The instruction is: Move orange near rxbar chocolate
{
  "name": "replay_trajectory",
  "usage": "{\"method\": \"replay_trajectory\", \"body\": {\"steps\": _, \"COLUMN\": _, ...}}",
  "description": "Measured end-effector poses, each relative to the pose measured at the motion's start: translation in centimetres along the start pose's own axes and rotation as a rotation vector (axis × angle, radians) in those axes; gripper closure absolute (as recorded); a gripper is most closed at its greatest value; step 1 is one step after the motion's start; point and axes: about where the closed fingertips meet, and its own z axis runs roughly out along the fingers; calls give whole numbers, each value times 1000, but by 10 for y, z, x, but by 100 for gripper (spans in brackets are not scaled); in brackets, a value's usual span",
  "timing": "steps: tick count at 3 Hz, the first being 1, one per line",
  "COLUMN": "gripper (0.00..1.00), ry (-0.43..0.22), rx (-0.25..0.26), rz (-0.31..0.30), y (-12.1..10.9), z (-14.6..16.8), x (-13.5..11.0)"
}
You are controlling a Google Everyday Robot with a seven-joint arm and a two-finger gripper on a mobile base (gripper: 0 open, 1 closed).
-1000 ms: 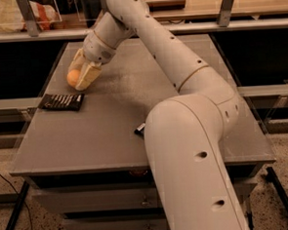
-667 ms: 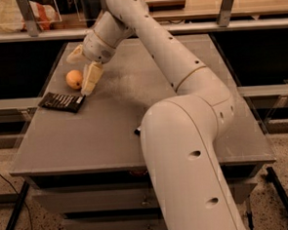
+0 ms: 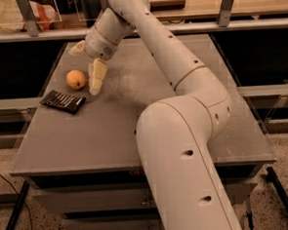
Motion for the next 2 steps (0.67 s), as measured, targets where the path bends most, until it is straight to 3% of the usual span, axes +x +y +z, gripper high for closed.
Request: {"method": "replay_trajectory", "body": {"steps": 2, "gripper": 0, "ry": 132, "rx": 60, "rz": 56, "y": 7, "z": -47, "x": 12}}
